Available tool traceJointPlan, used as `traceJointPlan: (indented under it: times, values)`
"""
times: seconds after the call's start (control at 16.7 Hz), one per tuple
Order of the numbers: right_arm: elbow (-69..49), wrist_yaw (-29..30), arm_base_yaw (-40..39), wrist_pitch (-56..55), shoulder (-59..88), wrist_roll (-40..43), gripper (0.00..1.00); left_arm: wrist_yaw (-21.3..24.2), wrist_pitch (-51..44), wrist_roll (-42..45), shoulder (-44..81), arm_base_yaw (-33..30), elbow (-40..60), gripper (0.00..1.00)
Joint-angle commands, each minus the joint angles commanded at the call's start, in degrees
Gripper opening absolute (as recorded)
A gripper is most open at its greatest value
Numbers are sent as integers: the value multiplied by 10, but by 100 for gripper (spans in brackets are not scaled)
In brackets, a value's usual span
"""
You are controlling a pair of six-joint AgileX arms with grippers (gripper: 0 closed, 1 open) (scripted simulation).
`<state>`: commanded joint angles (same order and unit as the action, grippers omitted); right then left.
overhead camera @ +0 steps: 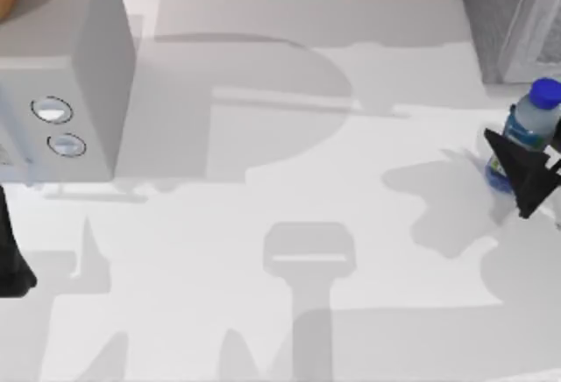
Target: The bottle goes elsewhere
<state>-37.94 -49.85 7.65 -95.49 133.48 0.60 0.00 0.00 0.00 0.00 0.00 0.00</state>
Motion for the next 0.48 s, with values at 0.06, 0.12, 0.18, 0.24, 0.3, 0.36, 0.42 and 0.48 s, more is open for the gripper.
traceJointPlan:
  times: [0.06, 0.12, 0.18, 0.24, 0.3, 0.36, 0.42, 0.48]
  values:
    - [0, 0, 0, 0, 0, 0, 53, 0, 0, 0, 0, 0, 0, 100]
    - [0, 0, 0, 0, 0, 0, 60, 0, 0, 0, 0, 0, 0, 100]
    - [0, 0, 0, 0, 0, 0, 68, 0, 0, 0, 0, 0, 0, 100]
    - [0, 0, 0, 0, 0, 0, 75, 0, 0, 0, 0, 0, 0, 100]
    - [0, 0, 0, 0, 0, 0, 83, 0, 0, 0, 0, 0, 0, 100]
    - [0, 0, 0, 0, 0, 0, 90, 0, 0, 0, 0, 0, 0, 100]
    - [0, 0, 0, 0, 0, 0, 98, 0, 0, 0, 0, 0, 0, 100]
    - [0, 0, 0, 0, 0, 0, 100, 0, 0, 0, 0, 0, 0, 100]
